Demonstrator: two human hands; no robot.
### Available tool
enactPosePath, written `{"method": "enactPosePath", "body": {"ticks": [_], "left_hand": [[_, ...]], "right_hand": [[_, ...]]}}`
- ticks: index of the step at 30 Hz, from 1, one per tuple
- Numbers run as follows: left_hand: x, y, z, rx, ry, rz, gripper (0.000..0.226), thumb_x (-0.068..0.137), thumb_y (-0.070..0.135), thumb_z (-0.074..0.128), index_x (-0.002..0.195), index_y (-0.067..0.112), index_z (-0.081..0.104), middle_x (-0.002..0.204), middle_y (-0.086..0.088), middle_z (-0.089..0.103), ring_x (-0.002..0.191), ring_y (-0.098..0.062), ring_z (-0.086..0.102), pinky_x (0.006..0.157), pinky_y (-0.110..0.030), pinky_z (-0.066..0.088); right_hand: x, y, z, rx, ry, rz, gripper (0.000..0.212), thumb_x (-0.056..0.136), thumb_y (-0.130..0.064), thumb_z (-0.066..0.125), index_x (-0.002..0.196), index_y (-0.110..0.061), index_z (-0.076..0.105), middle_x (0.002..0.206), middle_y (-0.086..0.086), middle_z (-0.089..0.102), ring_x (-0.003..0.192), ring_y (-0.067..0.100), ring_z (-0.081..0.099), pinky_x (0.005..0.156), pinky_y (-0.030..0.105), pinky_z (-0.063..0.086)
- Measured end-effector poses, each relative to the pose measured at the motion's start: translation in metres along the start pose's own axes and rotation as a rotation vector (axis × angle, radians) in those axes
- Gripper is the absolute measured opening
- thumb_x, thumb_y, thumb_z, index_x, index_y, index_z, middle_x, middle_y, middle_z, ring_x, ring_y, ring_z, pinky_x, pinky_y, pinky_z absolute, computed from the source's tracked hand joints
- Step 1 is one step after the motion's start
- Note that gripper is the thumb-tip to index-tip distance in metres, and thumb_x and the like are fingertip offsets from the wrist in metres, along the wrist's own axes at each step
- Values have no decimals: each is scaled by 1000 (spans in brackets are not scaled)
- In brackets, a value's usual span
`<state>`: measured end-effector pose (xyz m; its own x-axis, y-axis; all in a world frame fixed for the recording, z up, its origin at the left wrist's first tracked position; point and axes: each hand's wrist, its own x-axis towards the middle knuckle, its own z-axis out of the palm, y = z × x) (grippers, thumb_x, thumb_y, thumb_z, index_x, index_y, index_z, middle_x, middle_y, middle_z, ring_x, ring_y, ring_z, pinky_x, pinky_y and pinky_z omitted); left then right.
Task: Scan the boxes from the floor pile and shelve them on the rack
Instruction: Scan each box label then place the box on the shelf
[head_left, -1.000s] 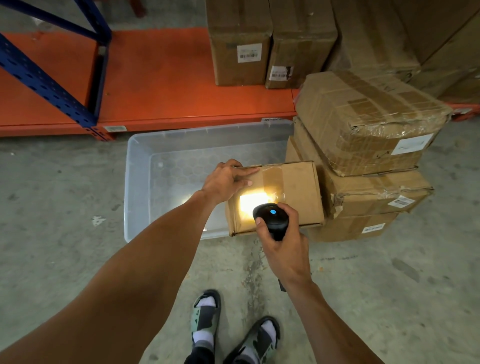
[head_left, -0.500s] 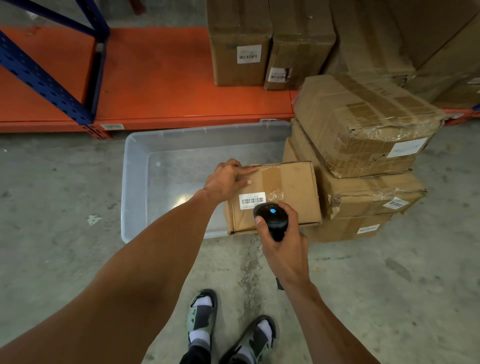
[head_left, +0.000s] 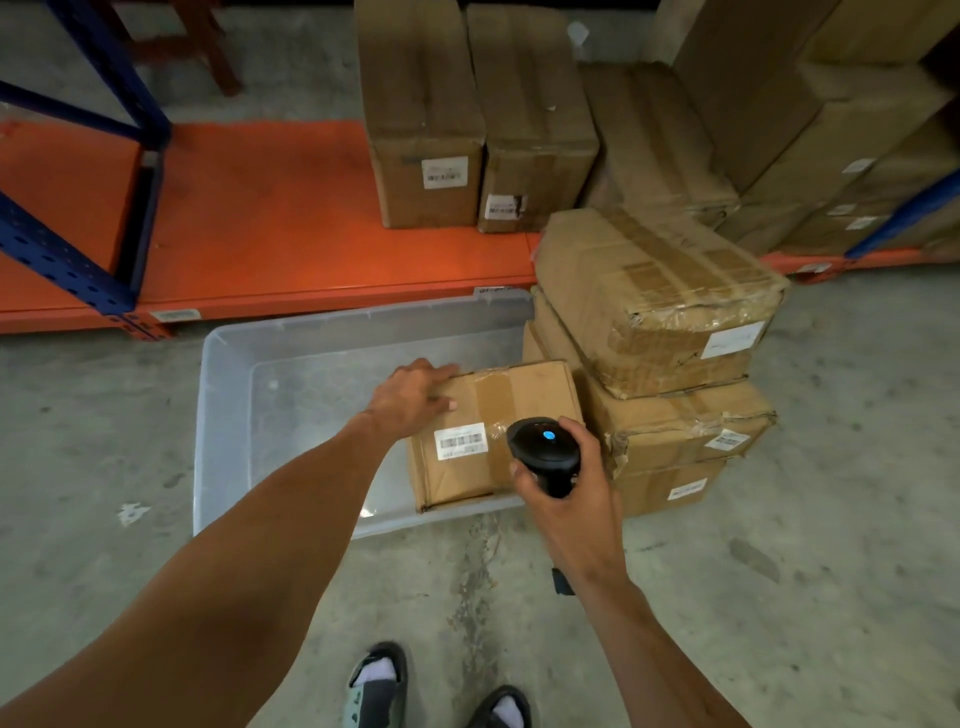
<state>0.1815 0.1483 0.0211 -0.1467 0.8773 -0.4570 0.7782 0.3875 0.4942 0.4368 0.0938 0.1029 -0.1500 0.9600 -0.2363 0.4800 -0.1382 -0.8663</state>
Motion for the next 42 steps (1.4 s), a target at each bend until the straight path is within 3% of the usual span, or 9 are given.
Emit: {"method": "enactPosePath", "body": {"ticks": [3, 7, 8, 12, 14, 18, 22, 28, 42], "left_hand": [[11, -1, -6, 11, -72, 5, 58, 91, 43, 67, 145, 33, 48, 129, -4, 51, 124, -28, 48, 105, -44, 41], [25, 7, -14, 30, -97, -50, 58, 88, 40, 72, 142, 29, 53, 129, -6, 52, 124, -29, 50, 104, -39, 41], [29, 10, -15, 34, -92, -66, 58, 88, 38, 73, 142, 28, 53, 131, -7, 54, 124, -29, 51, 103, -38, 41], [41, 21, -24, 30, -60, -139, 57, 88, 29, 74, 141, 22, 55, 136, -7, 57, 126, -28, 52, 102, -34, 41], [46, 25, -25, 54, -58, -163, 58, 87, 30, 75, 141, 21, 54, 139, -7, 56, 128, -28, 51, 104, -34, 39], [53, 29, -27, 45, -68, -211, 61, 85, 30, 77, 141, 21, 55, 140, -8, 57, 129, -28, 51, 105, -34, 38], [56, 29, -27, 38, -73, -243, 61, 82, 30, 80, 139, 23, 58, 137, -8, 59, 127, -29, 52, 105, -34, 39], [55, 28, -27, 8, -81, -278, 60, 81, 29, 81, 137, 22, 59, 134, -7, 60, 123, -28, 54, 101, -32, 40], [56, 31, -25, -13, -68, -315, 60, 82, 26, 80, 138, 22, 58, 137, -9, 56, 124, -31, 52, 104, -38, 42]], "right_hand": [[24, -4, -24, -61, 49, 9, 69, 83, -19, 84, 138, -40, 47, 118, -22, 64, 107, -5, 61, 87, 2, 45], [65, -15, -55, -133, 162, 2, 69, 85, -17, 82, 145, -23, 49, 117, -13, 62, 109, 5, 56, 80, -7, 32], [76, -19, -64, -153, 198, -13, 70, 85, -19, 82, 146, -23, 49, 118, -12, 62, 110, 7, 57, 84, -4, 32], [122, -30, -99, -236, 302, -56, 68, 88, -33, 79, 146, -31, 44, 126, 2, 70, 116, 28, 64, 91, 33, 49], [143, -34, -117, -283, 327, -54, 67, 90, -35, 78, 147, -32, 43, 127, 5, 69, 116, 33, 64, 89, 37, 49], [179, -30, -137, -271, 286, -54, 68, 90, -24, 80, 148, -25, 45, 132, 7, 67, 123, 29, 62, 91, 26, 43], [188, -12, -135, -299, 217, -61, 74, 88, -16, 81, 149, -23, 40, 137, 9, 63, 126, 29, 60, 94, 24, 43], [187, -6, -130, -412, 226, -115, 85, 85, -16, 83, 153, -21, 32, 146, 14, 51, 127, 37, 57, 97, 45, 51], [180, -5, -127, -410, 215, -64, 99, 79, -22, 86, 156, -21, 24, 149, 16, 45, 126, 40, 56, 95, 45, 51]]}}
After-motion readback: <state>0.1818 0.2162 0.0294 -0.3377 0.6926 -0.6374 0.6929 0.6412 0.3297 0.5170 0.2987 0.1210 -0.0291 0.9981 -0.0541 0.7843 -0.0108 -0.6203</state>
